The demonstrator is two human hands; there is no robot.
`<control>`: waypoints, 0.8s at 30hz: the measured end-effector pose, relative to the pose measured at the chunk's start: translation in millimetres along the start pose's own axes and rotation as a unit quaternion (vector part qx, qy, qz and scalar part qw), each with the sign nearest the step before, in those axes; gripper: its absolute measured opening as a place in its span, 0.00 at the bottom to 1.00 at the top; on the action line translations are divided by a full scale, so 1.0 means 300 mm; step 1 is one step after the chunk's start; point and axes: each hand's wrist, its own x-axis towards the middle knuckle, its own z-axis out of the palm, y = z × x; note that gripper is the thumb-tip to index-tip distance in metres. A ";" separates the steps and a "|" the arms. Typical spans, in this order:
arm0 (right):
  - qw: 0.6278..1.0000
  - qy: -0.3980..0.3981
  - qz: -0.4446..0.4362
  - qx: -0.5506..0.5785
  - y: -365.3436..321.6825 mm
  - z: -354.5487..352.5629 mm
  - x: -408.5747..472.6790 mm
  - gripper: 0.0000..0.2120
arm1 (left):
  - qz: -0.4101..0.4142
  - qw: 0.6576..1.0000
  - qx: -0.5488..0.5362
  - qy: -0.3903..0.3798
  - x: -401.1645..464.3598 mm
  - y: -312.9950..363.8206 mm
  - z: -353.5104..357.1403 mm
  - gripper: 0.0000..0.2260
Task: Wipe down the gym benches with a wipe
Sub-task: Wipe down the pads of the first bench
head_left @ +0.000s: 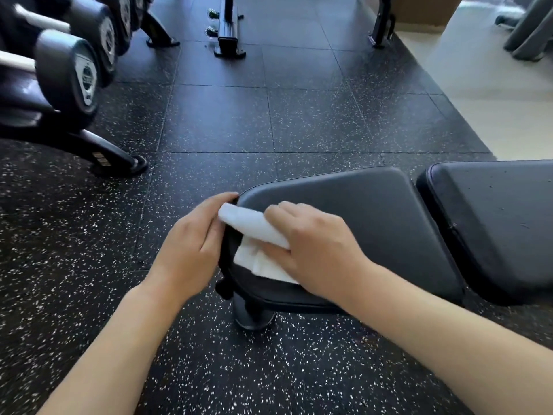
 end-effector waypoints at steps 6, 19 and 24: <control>0.979 0.068 0.193 0.026 0.181 -0.032 0.119 0.16 | -0.009 1.000 0.020 -0.009 -0.025 -0.015 -0.024 0.19; 0.986 0.056 0.141 -0.072 0.071 -0.022 0.030 0.12 | -0.016 1.000 -0.010 -0.009 -0.019 -0.002 -0.030 0.18; 0.968 0.077 0.238 -0.018 0.224 -0.068 0.075 0.18 | -0.019 1.000 0.002 -0.019 -0.034 0.009 -0.028 0.22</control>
